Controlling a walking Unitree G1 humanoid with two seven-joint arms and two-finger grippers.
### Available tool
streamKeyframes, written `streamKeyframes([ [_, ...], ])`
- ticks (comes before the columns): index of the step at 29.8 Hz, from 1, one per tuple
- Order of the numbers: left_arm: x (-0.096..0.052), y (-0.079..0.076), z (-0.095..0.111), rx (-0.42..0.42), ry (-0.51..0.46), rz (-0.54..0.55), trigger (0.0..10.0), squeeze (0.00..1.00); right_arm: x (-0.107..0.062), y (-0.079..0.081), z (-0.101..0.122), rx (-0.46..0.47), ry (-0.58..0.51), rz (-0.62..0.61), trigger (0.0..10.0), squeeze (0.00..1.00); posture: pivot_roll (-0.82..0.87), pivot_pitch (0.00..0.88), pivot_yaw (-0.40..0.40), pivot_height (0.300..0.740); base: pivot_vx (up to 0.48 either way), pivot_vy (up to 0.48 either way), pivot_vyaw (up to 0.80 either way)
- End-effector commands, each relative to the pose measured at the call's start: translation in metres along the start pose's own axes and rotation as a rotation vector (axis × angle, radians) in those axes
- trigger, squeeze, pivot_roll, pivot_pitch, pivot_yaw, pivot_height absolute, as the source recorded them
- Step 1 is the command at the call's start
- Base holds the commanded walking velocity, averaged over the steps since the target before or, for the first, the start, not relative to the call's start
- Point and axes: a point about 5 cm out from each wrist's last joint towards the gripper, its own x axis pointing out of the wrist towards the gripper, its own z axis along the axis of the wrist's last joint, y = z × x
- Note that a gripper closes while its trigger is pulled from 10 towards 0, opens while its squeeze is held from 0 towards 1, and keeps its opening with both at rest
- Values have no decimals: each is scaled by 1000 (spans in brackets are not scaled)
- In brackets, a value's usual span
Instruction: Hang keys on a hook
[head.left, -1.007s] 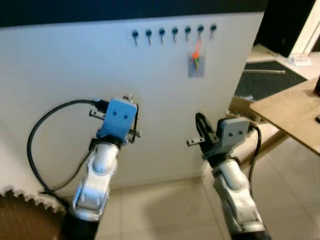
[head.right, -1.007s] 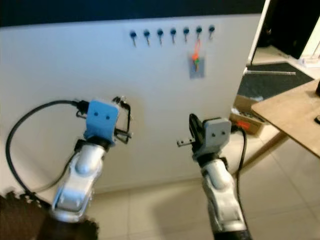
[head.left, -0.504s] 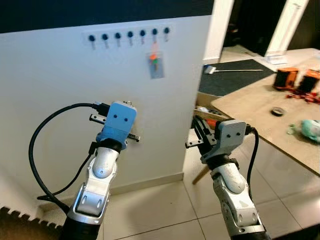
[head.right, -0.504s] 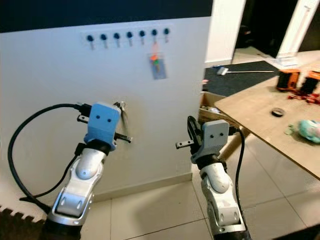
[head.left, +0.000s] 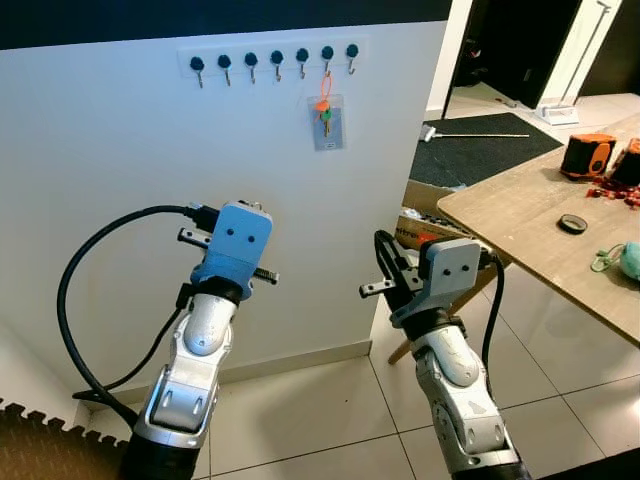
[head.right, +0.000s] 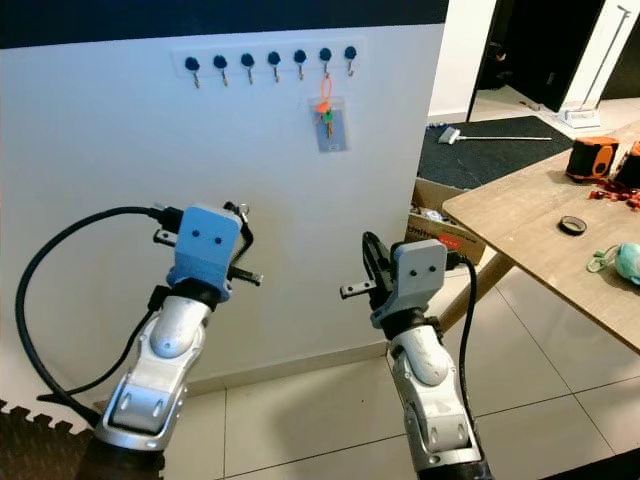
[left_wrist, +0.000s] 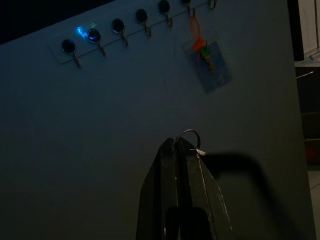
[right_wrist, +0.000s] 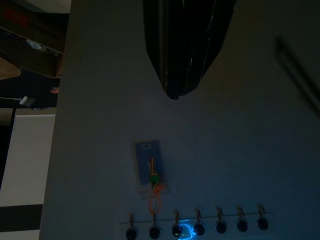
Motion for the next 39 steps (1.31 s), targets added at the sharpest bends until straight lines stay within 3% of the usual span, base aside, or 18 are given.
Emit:
streamKeyframes([
  [1,-2,0,4,10,-22,-10,10000,0,-1,4,-4,14,22,14,10000,0,144,128,41,740,0,0,0],
  [32,-3,1,7,-10,-36,3,10000,0,2,5,-6,-35,35,38,10000,0,151,126,28,740,436,0,65],
  [39,-3,3,7,-23,-39,21,10000,0,3,5,-6,-33,36,41,10000,0,150,126,26,740,0,0,436],
])
